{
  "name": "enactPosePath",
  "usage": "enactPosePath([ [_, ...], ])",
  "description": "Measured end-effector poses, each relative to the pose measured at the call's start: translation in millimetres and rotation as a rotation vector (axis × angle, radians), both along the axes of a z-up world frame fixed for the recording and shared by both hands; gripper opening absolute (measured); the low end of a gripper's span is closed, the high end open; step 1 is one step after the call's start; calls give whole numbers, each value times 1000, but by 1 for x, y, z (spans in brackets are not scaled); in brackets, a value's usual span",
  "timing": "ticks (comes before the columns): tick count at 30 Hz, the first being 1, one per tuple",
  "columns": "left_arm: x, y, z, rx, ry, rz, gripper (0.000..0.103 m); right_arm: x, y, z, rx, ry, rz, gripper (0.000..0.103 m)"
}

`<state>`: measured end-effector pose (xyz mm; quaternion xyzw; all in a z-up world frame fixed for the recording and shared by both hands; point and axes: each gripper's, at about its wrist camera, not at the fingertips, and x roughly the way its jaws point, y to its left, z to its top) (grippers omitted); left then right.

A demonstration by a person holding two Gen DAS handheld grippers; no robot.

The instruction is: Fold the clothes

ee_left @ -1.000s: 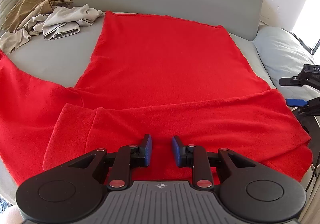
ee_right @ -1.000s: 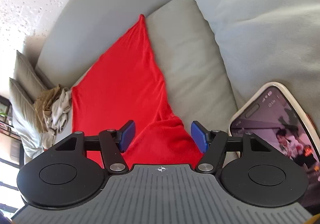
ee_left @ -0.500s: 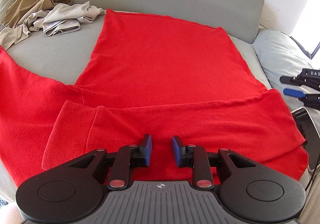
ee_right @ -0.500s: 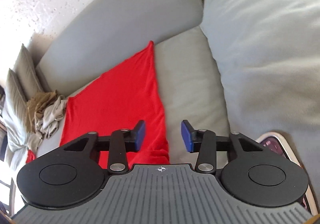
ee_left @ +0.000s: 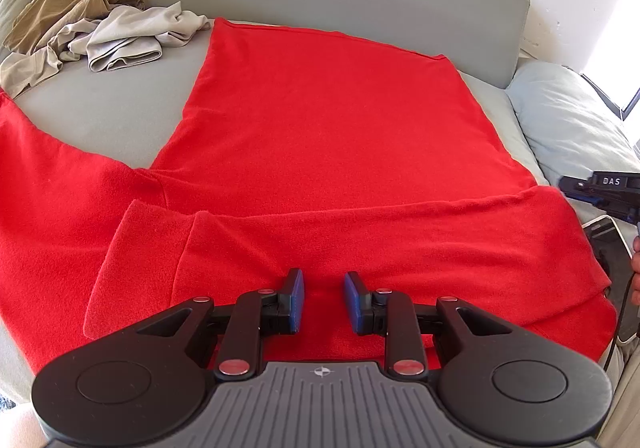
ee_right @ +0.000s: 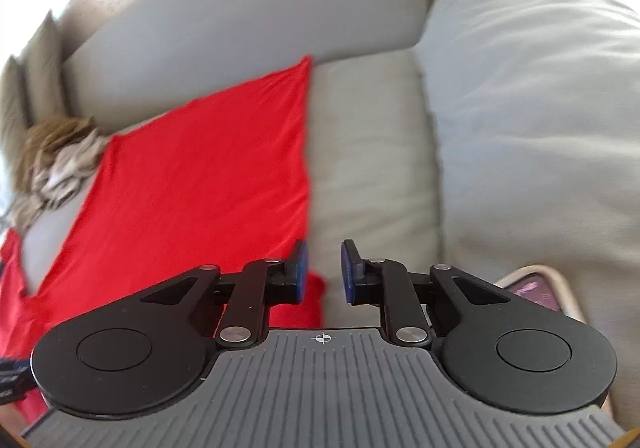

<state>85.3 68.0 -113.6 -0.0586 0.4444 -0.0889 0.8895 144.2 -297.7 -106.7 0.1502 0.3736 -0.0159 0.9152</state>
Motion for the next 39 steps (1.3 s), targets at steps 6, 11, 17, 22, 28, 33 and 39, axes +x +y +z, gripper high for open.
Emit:
enactPosePath([
  [6, -1, -1, 0, 8, -5, 0, 26, -11, -28, -1, 229, 38, 27, 50],
  [11, -1, -2, 1, 17, -4, 0, 26, 1, -3, -9, 168, 88, 182, 42],
  [17, -2, -2, 0, 17, -7, -5, 27, -4, 33, -3, -129, -30, 242, 12],
  [22, -2, -2, -1, 17, -10, -8, 27, -41, 41, 17, -287, -132, 144, 11],
  [28, -2, -3, 0, 19, -10, -7, 27, -43, -9, 12, -83, -7, 4, 16],
  [33, -2, -4, -1, 25, -12, -7, 27, -51, -23, 1, 105, 20, 90, 43],
  [39, -2, -3, -1, 27, -13, -12, 27, -46, -1, -16, -13, 94, 209, 38],
])
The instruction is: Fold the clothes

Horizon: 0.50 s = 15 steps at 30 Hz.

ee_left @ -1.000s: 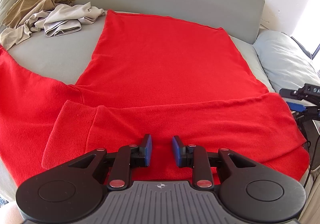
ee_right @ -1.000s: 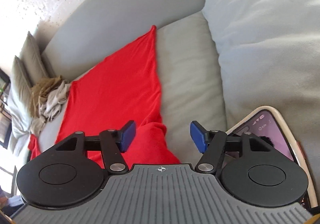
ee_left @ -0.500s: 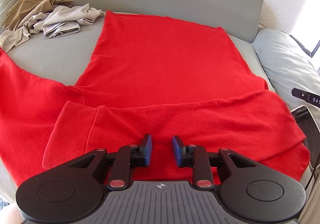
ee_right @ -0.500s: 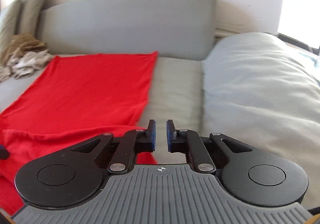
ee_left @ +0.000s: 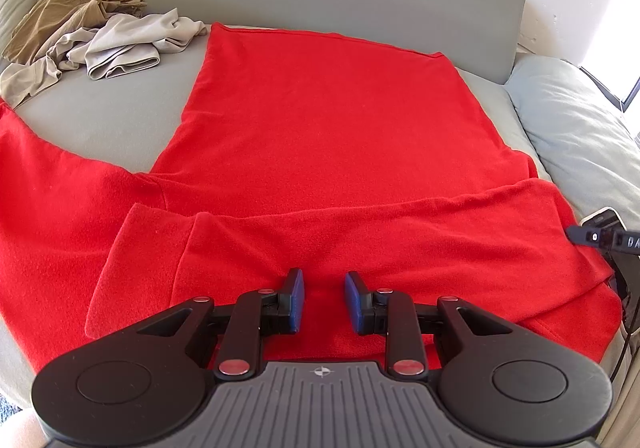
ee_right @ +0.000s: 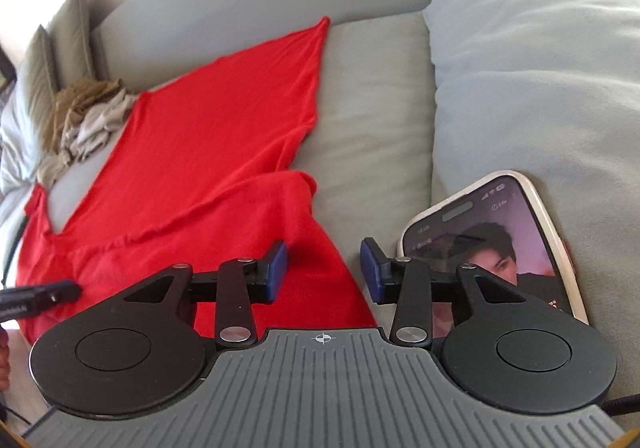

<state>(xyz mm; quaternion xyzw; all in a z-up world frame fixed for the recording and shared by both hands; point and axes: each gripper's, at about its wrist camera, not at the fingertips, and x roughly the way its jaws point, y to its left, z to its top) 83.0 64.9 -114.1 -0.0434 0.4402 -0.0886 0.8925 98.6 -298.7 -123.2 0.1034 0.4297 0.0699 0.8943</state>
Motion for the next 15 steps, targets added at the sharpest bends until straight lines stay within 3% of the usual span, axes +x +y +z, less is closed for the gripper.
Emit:
enactPosePath([
  [5, -1, -3, 0, 22, -12, -12, 27, -16, 21, 17, -299, 65, 6, 35],
  [7, -2, -4, 1, 33, -20, -24, 27, -31, 30, 28, -405, 39, -10, 37],
  [11, -15, -4, 11, 28, -27, -21, 27, -53, 44, 47, -238, -41, 26, 41],
  [13, -27, -3, 15, 21, -12, -31, 27, -54, 58, 42, -181, -32, 75, 41],
  [15, -41, 0, 16, 23, 18, -41, 27, -57, 74, 29, -198, 18, 149, 43],
])
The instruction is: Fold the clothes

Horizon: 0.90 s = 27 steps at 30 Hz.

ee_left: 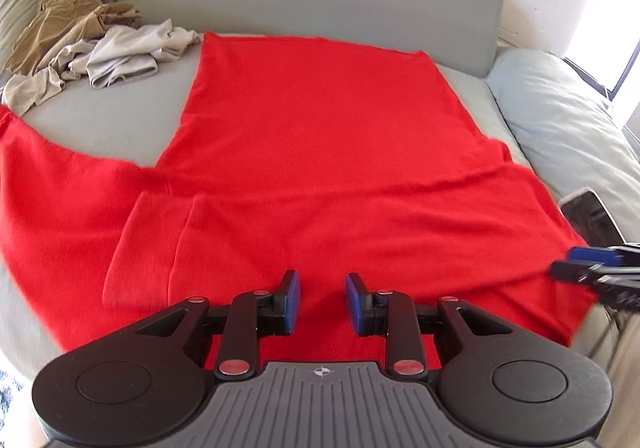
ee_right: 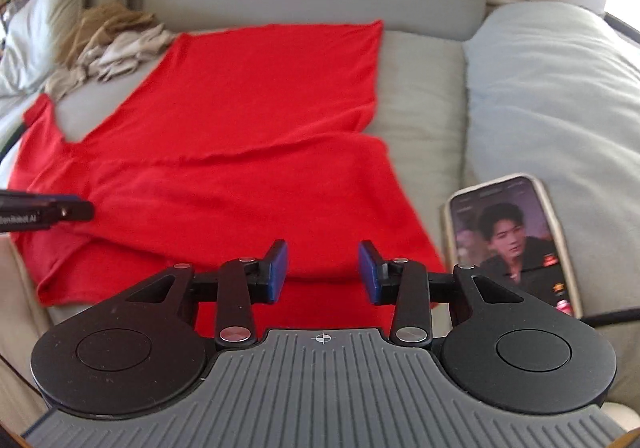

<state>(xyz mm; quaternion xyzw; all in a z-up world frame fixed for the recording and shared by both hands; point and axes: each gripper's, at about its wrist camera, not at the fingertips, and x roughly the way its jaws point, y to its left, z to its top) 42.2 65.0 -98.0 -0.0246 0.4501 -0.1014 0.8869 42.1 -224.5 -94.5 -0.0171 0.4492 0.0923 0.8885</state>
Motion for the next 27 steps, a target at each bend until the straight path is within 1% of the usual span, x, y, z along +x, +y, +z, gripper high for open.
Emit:
enactPosePath([
  [1, -8, 2, 1, 0, 17, -9, 27, -5, 6, -4, -29, 14, 33, 47],
  [2, -17, 4, 3, -2, 36, -22, 27, -13, 10, -4, -65, 14, 58, 48],
  [4, -31, 12, 6, -28, 98, -52, 31, -27, 12, 2, -113, 52, 71, 49],
  [6, -43, 28, 7, -81, 140, -49, 32, -36, 4, 14, -101, 112, 39, 49],
  [7, -49, 40, 11, -120, 123, -29, 32, -39, 0, 20, -83, 133, 18, 50],
  [8, -53, 58, 16, -173, 79, 20, 33, -44, -4, 29, -52, 125, -2, 51],
  [9, -55, 77, 21, -229, 36, 82, 39, -49, -8, 38, -7, 107, -19, 53],
  [10, -57, 99, 24, -290, -9, 161, 43, -53, -11, 47, 58, 77, -33, 65],
  [11, -56, 123, 23, -349, -49, 254, 45, -57, -15, 58, 134, 42, -53, 79],
  [13, -54, 172, 15, -456, -112, 453, 46, -59, -20, 76, 309, -15, -110, 91],
  [14, -53, 193, 8, -503, -126, 551, 46, -58, -22, 84, 394, -39, -139, 92],
  [15, -50, 211, 0, -556, -129, 628, 46, -56, -24, 91, 474, -58, -166, 92],
  [17, -45, 247, -19, -675, -124, 766, 46, -48, -23, 101, 599, -68, -202, 92],
  [18, -42, 259, -27, -726, -119, 806, 46, -44, -22, 105, 656, -71, -217, 92],
  [19, -37, 269, -34, -770, -112, 825, 46, -41, -20, 109, 702, -72, -226, 92],
  [22, -16, 289, -48, -882, -94, 824, 49, -32, -12, 118, 788, -74, -230, 92],
  [23, -9, 295, -53, -918, -88, 820, 53, -31, -8, 120, 796, -79, -230, 92],
  [25, 7, 303, -58, -978, -59, 812, 57, -27, -1, 125, 806, -88, -228, 92],
  [27, 21, 310, -61, -1012, -29, 815, 57, -23, 7, 130, 799, -97, -216, 92],
])
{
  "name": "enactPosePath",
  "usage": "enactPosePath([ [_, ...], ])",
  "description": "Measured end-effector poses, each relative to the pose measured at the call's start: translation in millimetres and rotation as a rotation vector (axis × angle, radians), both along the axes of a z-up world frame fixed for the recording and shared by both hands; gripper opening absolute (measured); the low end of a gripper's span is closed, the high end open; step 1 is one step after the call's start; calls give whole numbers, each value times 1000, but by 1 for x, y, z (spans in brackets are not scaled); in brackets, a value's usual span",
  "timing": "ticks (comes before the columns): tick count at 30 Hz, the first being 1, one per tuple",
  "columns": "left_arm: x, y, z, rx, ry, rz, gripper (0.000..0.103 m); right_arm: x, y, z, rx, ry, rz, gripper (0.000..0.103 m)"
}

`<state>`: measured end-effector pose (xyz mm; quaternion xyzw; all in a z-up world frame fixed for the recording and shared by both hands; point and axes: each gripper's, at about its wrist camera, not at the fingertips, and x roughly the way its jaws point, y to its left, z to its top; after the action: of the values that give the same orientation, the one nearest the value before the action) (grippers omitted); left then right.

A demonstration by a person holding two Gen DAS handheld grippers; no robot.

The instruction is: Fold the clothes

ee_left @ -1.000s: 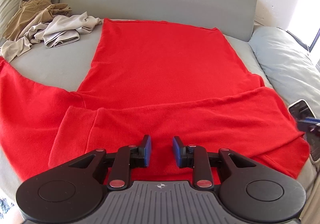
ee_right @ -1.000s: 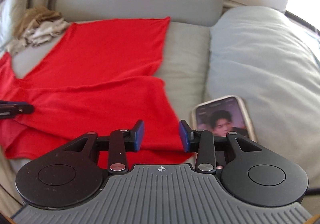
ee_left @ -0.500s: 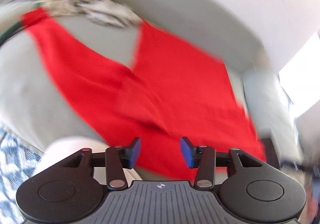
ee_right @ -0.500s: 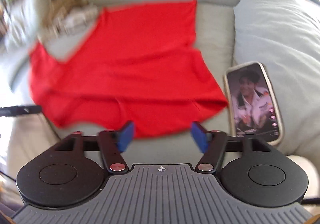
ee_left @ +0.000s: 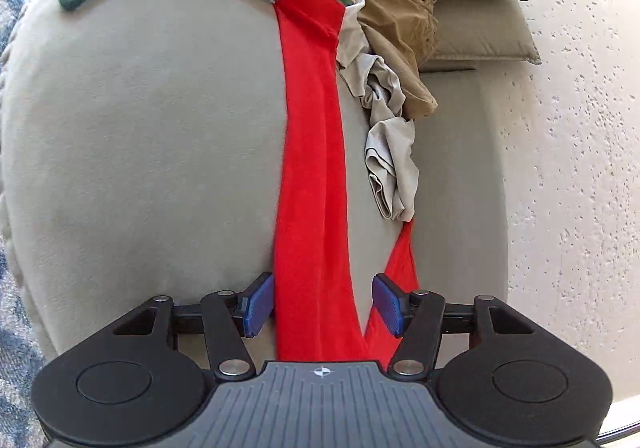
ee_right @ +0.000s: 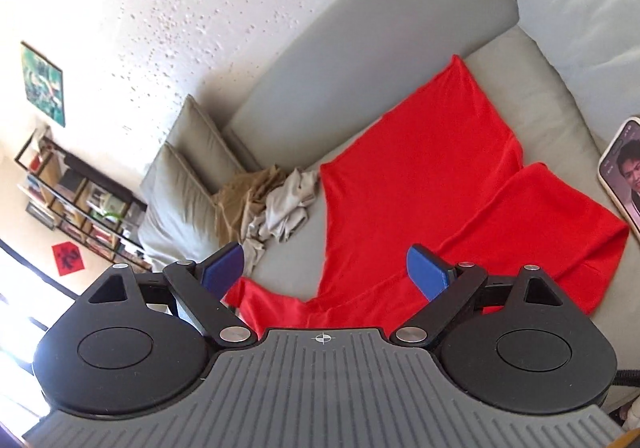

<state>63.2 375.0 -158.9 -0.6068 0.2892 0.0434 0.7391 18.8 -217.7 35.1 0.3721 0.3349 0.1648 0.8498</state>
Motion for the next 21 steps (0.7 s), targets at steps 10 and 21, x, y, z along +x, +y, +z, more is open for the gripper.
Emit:
enactPosePath([
  [10, 44, 63, -18, -156, -66, 170, 38, 22, 28, 6, -22, -11, 27, 92],
  [21, 100, 109, -24, -123, 33, 310, 12, 41, 67, 1, -100, -20, 140, 92],
])
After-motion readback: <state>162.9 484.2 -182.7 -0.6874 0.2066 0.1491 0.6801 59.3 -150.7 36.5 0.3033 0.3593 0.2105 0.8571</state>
